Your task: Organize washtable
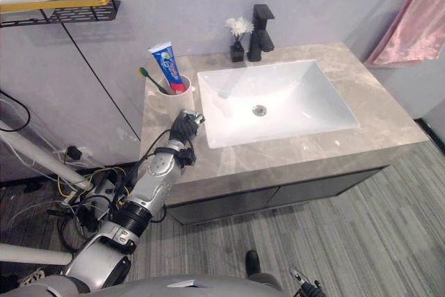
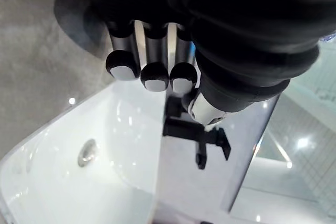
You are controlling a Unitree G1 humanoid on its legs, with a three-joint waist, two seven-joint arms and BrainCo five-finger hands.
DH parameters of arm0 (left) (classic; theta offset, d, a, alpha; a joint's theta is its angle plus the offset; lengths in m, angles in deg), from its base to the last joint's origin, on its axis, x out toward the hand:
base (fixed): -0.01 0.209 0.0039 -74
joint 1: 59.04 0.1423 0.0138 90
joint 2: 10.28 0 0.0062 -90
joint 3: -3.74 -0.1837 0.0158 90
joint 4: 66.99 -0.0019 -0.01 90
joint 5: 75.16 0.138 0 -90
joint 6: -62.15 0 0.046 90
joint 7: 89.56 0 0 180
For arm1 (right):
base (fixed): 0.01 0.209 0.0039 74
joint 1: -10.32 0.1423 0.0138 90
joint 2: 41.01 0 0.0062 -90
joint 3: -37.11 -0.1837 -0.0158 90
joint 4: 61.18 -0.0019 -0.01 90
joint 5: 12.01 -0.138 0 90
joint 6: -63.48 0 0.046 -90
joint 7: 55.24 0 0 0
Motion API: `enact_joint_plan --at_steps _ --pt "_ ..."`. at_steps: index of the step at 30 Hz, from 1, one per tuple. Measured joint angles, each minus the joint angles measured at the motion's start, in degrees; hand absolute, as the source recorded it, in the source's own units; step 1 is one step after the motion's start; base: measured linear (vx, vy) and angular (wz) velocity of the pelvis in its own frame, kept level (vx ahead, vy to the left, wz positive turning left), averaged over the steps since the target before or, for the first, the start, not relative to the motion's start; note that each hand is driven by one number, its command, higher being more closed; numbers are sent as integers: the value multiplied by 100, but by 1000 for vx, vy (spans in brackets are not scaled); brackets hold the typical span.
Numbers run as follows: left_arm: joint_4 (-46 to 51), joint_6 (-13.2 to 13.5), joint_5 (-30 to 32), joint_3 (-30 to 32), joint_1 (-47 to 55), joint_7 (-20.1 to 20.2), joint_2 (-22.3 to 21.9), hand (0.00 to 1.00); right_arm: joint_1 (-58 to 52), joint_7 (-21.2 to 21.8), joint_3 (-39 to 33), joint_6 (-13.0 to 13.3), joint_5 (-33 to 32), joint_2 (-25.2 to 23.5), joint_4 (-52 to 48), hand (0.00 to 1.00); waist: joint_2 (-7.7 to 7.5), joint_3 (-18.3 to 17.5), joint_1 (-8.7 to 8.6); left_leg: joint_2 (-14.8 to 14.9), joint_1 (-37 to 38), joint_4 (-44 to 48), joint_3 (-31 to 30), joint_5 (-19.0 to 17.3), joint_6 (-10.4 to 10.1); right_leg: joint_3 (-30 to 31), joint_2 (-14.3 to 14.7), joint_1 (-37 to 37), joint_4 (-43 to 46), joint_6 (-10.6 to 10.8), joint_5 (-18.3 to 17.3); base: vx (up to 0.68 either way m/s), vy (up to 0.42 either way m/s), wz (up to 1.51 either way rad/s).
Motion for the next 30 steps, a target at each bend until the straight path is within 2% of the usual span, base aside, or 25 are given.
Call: enact_joint_plan --at_steps 7,18,30 --pt "-185 -13 -1 392 -174 -91 11 100 5 41 -15 -1 0 -2 -9 0 83 55 -43 41 71 -13 153 -52 -13 150 67 -5 0 -1 1 14 0 -12" --pt "-310 -9 141 818 -345 -226 69 100 3 117 79 3 1 -4 -43 0 82 71 -53 58 59 -69 261 -64 -21 244 112 -98 0 -1 1 7 0 -5" --pt "-326 -3 153 839 -378 -240 203 100 0 194 216 5 3 -2 -71 0 67 85 -50 57 58 -76 275 -71 -14 261 114 -110 0 -1 1 0 0 0"
